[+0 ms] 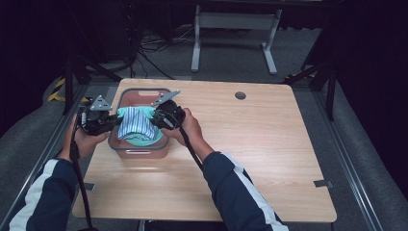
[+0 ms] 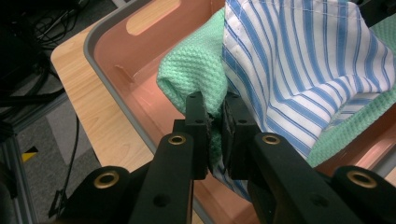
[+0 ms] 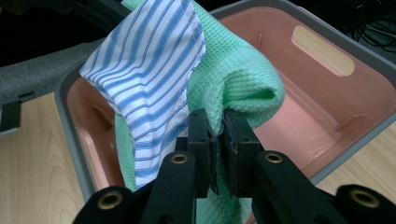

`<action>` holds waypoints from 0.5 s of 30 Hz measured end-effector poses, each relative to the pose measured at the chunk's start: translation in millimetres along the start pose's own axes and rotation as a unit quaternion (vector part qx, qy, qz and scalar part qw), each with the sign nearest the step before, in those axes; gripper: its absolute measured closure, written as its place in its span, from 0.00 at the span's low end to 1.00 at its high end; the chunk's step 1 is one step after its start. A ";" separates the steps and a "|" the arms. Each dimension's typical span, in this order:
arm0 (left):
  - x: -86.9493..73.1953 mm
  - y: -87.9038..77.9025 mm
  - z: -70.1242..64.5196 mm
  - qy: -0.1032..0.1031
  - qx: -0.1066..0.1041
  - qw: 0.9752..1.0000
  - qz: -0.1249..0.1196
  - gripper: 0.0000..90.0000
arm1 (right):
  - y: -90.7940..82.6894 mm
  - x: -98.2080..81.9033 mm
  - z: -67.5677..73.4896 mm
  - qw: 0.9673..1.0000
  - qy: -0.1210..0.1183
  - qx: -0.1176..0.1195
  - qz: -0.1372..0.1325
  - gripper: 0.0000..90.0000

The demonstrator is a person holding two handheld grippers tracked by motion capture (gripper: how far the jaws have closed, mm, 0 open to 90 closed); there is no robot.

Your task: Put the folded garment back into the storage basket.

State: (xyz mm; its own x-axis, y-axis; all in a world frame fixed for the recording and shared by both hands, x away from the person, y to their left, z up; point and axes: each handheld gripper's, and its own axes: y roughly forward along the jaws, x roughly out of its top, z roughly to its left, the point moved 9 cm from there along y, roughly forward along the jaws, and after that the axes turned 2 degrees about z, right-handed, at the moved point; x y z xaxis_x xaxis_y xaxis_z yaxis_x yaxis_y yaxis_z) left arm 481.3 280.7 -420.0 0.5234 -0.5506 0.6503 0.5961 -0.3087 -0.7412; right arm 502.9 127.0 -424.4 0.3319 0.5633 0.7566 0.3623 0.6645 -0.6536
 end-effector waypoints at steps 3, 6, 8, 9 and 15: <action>0.0 4.2 -1.7 0.005 0.002 1.000 0.006 0.92 | 4.6 -2.3 -0.8 1.000 -0.002 -0.001 0.004 0.91; -2.2 9.8 -3.7 0.006 0.003 1.000 0.013 0.92 | 9.6 -5.7 -3.5 1.000 0.002 -0.004 0.012 0.91; -3.2 11.1 -3.7 0.009 0.005 1.000 0.018 0.92 | 10.4 -6.3 -4.8 1.000 0.002 -0.006 0.013 0.91; -3.8 12.4 -3.9 0.009 0.006 1.000 0.019 0.92 | 11.7 -7.2 -5.7 1.000 0.006 -0.005 0.012 0.91; -5.5 17.1 -3.2 0.010 0.007 1.000 0.023 0.92 | 17.3 -13.5 -7.0 1.000 0.011 -0.003 0.019 0.91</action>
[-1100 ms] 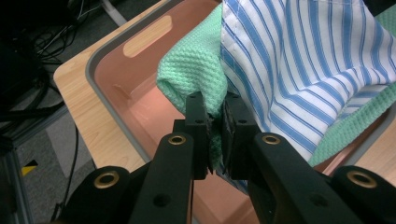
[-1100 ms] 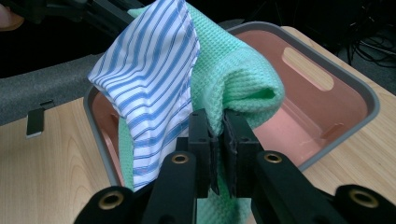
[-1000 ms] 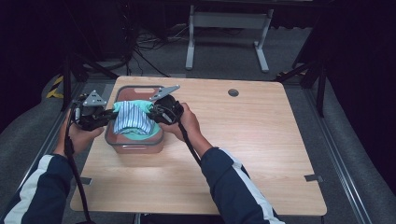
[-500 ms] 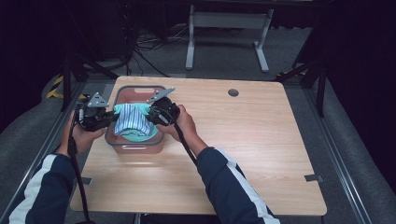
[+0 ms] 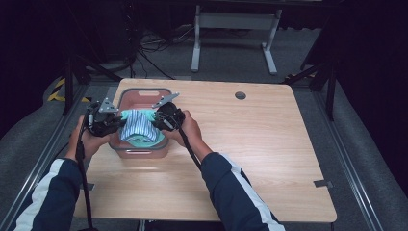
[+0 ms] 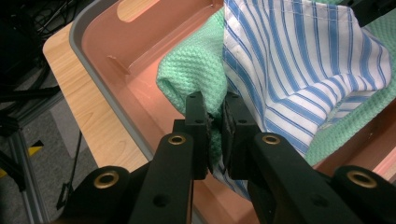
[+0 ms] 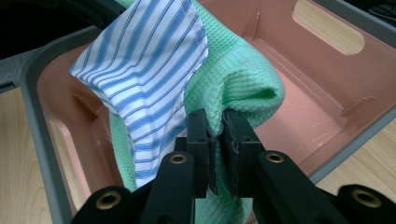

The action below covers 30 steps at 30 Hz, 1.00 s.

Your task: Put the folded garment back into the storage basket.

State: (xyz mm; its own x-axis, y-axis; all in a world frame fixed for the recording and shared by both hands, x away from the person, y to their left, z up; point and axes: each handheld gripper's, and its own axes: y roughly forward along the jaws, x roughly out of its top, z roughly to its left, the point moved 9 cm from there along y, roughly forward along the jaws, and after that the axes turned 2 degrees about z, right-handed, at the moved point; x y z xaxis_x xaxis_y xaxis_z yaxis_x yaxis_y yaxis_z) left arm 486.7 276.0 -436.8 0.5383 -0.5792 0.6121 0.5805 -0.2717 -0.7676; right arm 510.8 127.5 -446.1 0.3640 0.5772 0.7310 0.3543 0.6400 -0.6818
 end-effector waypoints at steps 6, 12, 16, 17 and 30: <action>-4.8 6.4 -1.6 -0.002 -0.002 1.000 0.007 0.91 | 4.3 -5.0 0.7 1.000 0.003 0.003 0.005 0.90; -8.0 12.6 -5.1 0.001 -0.005 1.000 0.009 0.90 | 7.8 -10.1 -0.1 1.000 0.004 0.001 0.013 0.89; -9.3 16.9 -6.8 0.000 -0.009 1.000 0.009 0.90 | 10.4 -14.2 -2.2 1.000 0.006 -0.003 0.022 0.88; -9.7 17.5 -7.3 0.002 -0.009 1.000 0.012 0.90 | 10.6 -14.5 -2.5 1.000 0.005 -0.004 0.022 0.88; -12.7 15.5 -6.1 0.005 -0.004 1.000 0.012 0.79 | 11.8 -17.9 -3.8 0.999 0.005 -0.011 0.032 0.80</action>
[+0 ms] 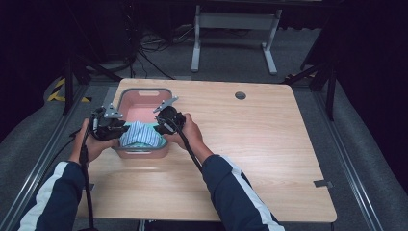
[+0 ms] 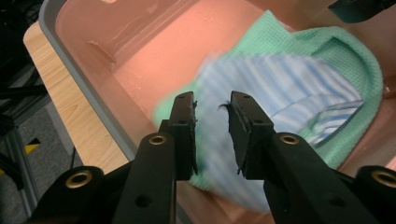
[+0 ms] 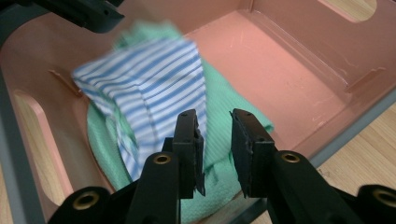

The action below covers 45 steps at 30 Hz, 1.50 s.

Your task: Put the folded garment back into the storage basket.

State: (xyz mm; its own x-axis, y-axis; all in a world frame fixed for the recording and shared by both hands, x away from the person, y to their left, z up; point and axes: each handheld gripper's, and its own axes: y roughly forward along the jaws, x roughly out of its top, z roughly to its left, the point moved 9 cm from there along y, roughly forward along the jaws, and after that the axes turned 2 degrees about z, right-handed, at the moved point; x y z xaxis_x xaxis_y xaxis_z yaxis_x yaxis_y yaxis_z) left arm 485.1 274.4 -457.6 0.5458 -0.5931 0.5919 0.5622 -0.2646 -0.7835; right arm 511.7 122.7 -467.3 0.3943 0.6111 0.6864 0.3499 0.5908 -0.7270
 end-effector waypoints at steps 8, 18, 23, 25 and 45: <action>1.9 -1.5 -0.8 -0.004 0.007 1.000 -0.009 0.70 | -3.1 -0.4 -2.3 1.000 -0.001 -0.004 0.000 0.76; 14.5 -18.6 -15.1 -0.003 0.015 0.999 -0.036 0.56 | -21.7 -2.2 -0.5 1.000 -0.024 -0.017 -0.008 0.64; 21.2 -25.8 -33.2 0.009 0.001 0.999 -0.046 0.51 | -37.6 -6.0 -1.5 0.999 -0.032 -0.024 -0.015 0.59; 24.6 -27.5 -41.3 0.009 -0.008 0.999 -0.053 0.49 | -44.8 -7.9 -3.3 0.999 -0.036 -0.028 -0.017 0.57; 55.2 -33.0 -101.4 0.030 -0.048 0.994 -0.094 0.34 | -100.6 -56.7 -30.0 0.995 -0.050 -0.085 0.002 0.43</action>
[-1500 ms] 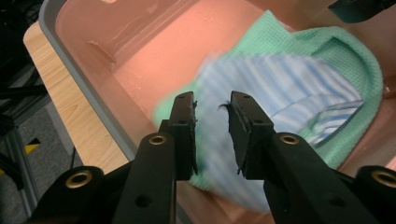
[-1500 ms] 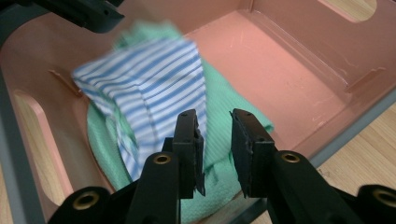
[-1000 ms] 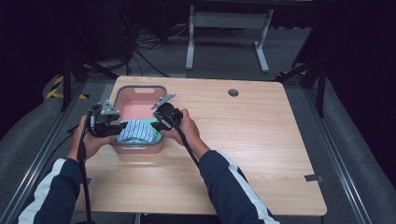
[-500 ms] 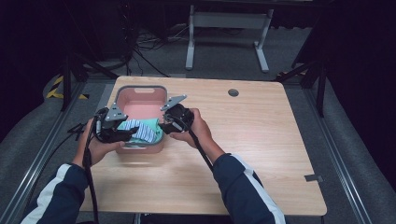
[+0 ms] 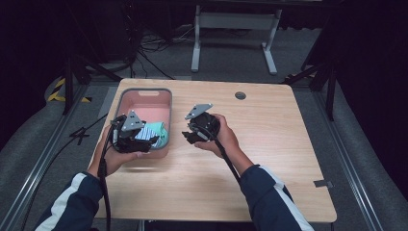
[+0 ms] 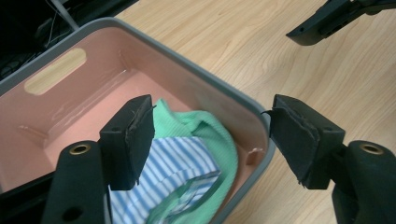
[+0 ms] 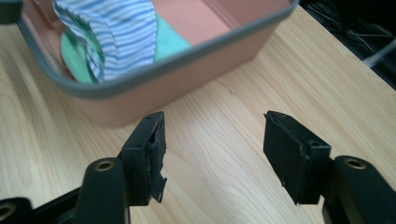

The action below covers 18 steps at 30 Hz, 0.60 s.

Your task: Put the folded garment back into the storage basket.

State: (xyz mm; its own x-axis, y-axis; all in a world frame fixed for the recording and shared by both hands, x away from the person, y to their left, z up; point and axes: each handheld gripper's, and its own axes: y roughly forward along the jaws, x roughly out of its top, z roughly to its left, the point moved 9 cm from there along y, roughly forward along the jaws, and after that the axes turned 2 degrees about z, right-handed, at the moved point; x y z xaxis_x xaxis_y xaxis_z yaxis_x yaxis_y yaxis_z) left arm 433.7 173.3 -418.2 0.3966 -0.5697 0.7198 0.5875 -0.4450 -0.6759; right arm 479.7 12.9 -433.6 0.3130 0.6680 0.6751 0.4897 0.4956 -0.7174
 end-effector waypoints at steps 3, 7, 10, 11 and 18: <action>3.8 2.8 -9.1 0.009 -0.004 1.000 -0.003 0.33 | -10.0 -12.4 -8.2 1.000 0.003 -0.010 0.004 0.43; 6.5 5.9 -18.9 0.012 -0.006 1.000 -0.005 0.33 | -20.5 -26.4 -13.3 1.000 0.004 -0.016 0.009 0.43; 7.8 9.6 -29.0 0.020 -0.010 1.000 -0.005 0.33 | -29.6 -36.7 -17.0 1.000 0.000 -0.023 0.011 0.43; 7.8 10.7 -32.5 0.021 -0.013 1.000 -0.004 0.33 | -34.4 -42.4 -18.7 1.000 0.001 -0.025 0.012 0.43; 4.4 16.1 -56.7 0.042 -0.028 0.999 0.002 0.31 | -56.7 -70.9 -26.9 0.999 0.007 -0.040 0.019 0.43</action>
State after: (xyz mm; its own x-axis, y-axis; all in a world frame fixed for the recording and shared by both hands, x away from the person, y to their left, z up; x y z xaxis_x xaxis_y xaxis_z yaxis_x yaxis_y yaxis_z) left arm 404.8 124.5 -434.9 0.3370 -0.6263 0.7030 0.5444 -0.4796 -0.6882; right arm 451.6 -77.5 -436.2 0.3434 0.6771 0.6509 0.5407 0.4241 -0.7265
